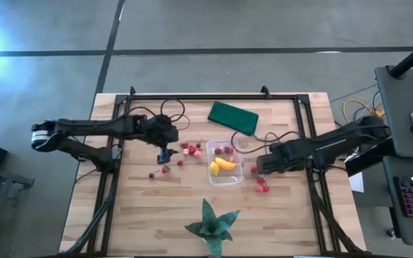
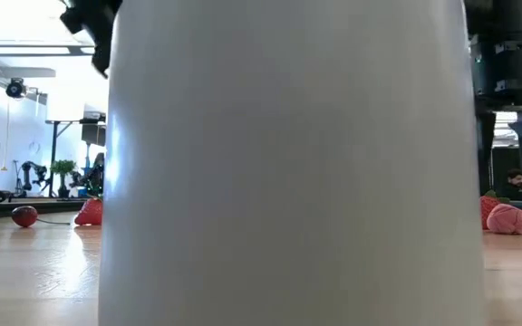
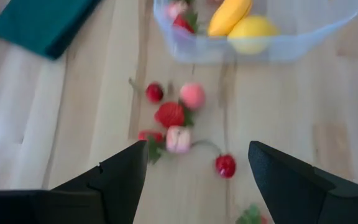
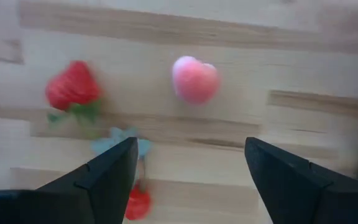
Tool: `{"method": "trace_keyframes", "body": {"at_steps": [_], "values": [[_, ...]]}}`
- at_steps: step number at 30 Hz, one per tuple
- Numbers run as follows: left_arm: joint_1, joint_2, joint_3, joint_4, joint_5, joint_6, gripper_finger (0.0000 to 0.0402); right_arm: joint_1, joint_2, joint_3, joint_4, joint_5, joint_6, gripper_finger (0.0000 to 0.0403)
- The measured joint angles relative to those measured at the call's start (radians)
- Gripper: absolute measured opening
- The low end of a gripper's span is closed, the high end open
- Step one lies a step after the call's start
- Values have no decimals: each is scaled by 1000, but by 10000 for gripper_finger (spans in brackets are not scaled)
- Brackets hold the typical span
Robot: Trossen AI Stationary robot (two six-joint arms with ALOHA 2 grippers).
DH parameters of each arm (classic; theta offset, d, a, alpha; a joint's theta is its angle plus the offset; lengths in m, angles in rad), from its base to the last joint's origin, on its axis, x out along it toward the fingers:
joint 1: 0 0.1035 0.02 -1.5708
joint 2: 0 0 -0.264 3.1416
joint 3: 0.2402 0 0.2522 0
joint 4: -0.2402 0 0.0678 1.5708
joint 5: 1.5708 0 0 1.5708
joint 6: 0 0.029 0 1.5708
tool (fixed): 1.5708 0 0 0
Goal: Pick and placing Produce into tupperware
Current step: Put the peach into the transparent bin
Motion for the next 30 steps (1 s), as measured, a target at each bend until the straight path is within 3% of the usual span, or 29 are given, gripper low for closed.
{"method": "trace_keyframes", "body": {"at_steps": [8,18,30], "values": [[18,-8,-24,19,-57,-2,265,-39,-109,-151,58,31,190,287],[56,-5,-25,86,-58,-1,265,-90,-74,-160,98,76,172,277],[90,-5,-23,106,-58,-1,265,-123,20,-160,184,35,134,269]]}}
